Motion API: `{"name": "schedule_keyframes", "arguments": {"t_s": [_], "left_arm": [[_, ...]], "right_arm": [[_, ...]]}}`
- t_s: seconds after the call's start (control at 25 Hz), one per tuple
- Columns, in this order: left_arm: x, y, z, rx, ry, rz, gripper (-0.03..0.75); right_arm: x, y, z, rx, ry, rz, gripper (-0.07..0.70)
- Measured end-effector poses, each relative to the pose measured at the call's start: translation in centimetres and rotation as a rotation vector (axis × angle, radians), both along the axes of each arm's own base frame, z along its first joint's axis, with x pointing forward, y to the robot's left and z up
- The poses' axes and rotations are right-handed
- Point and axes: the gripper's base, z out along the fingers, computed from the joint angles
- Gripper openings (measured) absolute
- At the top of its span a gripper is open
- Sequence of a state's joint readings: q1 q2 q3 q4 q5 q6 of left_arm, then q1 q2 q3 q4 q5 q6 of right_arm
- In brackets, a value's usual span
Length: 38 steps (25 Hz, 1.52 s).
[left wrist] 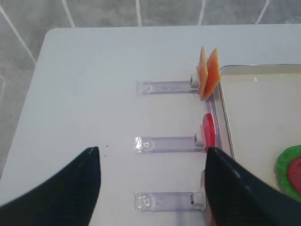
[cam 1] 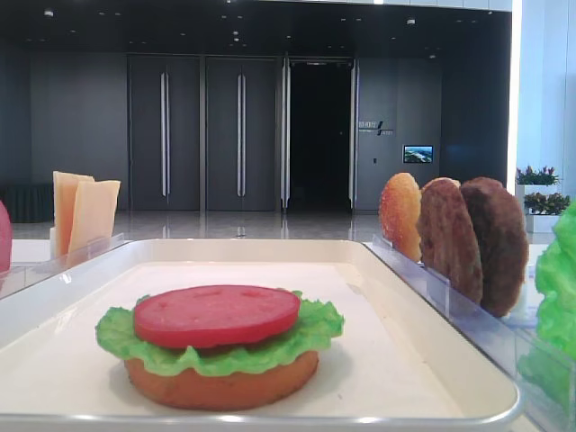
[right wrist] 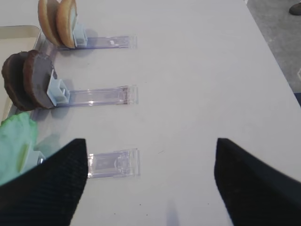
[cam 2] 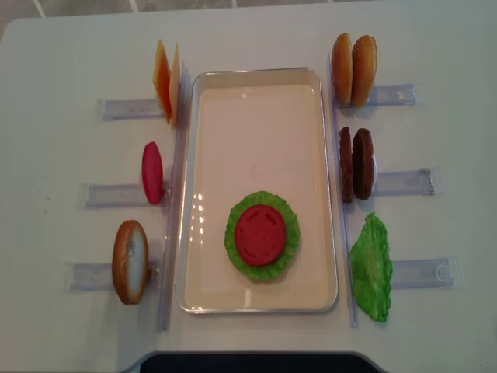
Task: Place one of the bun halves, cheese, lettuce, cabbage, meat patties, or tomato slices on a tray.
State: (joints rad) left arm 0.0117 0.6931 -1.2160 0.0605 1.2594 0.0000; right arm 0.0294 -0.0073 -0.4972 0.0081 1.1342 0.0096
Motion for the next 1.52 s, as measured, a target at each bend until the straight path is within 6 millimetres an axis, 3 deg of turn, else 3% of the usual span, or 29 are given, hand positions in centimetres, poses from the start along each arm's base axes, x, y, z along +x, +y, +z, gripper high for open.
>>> {"name": "schedule_keyframes", "arguments": {"t_s": [0.28, 0.48, 0.88, 1.32, 1.52], "left_arm": [[-6.9, -0.1, -2.6, 0.007, -0.138, -0.003, 0.527], [-9.3, -0.1, -5.5, 0.009, -0.175, -0.007, 0.527], [-9.5, -0.4, -11.2, -0.02, -0.096, -0.03, 0.526], [-10.5, -0.3, -14.6, -0.002, -0.113, -0.02, 0.526], [-9.8, -0.3, -16.0, -0.008, -0.065, -0.024, 0.526]], "right_arm": [[0.0, 0.0, 0.0, 0.0, 0.0, 0.0, 0.556], [0.0, 0.0, 0.0, 0.0, 0.0, 0.0, 0.556], [0.0, 0.0, 0.0, 0.0, 0.0, 0.0, 0.556], [0.0, 0.0, 0.0, 0.0, 0.0, 0.0, 0.556], [0.0, 0.0, 0.0, 0.0, 0.0, 0.0, 0.556]]}}
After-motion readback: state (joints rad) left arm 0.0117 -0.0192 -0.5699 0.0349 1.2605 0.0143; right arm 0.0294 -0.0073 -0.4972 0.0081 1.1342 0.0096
